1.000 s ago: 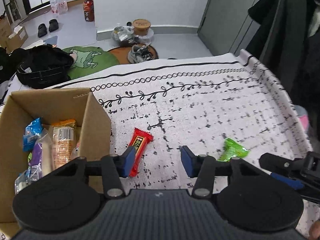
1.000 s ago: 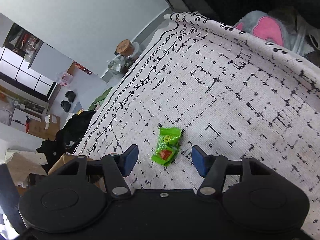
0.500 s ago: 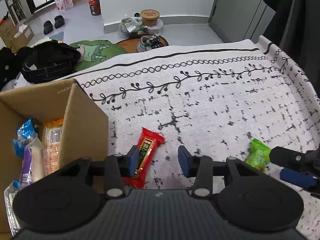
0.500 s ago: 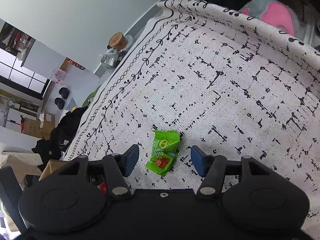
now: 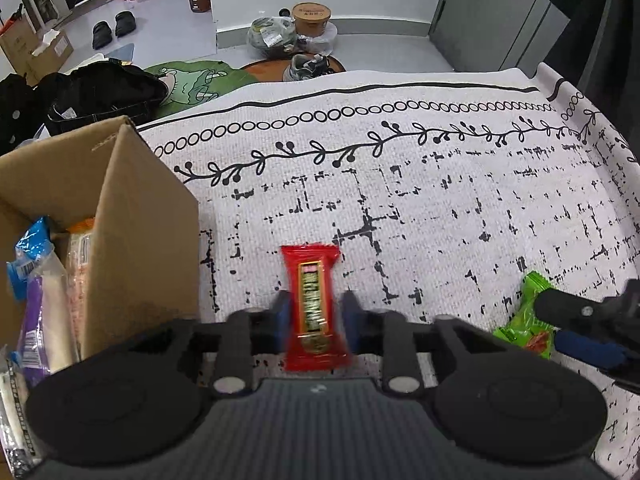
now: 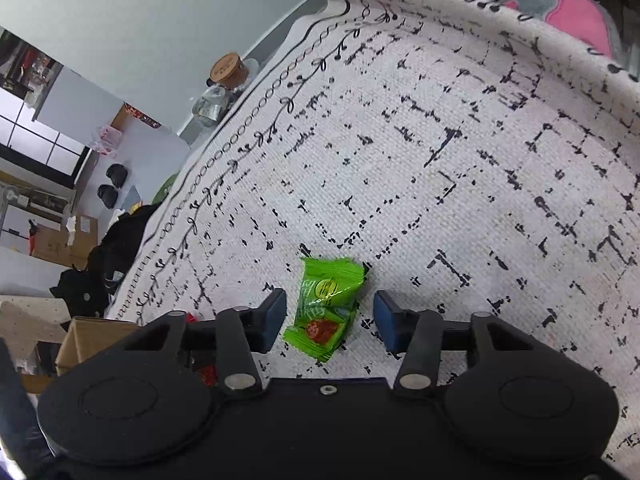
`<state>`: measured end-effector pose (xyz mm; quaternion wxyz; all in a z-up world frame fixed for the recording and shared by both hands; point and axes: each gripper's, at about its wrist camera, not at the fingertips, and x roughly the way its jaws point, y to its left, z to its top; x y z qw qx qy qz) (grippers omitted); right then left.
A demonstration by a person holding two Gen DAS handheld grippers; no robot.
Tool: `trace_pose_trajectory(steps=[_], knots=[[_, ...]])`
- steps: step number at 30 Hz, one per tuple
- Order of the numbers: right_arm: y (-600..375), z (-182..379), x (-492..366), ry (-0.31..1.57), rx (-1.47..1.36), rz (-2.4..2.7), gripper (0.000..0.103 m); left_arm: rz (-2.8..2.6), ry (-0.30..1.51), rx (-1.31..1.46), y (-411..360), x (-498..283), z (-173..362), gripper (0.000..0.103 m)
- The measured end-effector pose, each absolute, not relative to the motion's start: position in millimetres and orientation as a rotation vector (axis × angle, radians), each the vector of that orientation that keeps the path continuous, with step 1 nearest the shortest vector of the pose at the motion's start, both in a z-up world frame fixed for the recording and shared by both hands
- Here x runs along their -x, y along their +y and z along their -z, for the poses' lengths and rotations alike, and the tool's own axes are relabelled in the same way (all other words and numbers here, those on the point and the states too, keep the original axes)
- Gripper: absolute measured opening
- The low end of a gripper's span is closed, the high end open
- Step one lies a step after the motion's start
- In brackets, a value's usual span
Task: Organize snacks
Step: 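Grasp the red chocolate bar with the left tool while the right tool grasps the green candy, then carry the red chocolate bar with the left tool while the right tool carries the green candy to the box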
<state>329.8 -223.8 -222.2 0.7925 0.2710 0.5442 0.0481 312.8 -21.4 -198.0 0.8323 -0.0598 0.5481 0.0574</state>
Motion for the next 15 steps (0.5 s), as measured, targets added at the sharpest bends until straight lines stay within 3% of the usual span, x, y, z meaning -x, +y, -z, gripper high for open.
trace_pose_trajectory(steps=[3,15], knots=[[-220,224,-331,1.164,-0.564,-0.116,0.030,-0.111,1.169,0.151,-23,-312,195,0.019],[-229,197,-309,1.096,-0.601,-0.191,0.025,-0.082,1.128,0.210,-24,-295,160,0.019]])
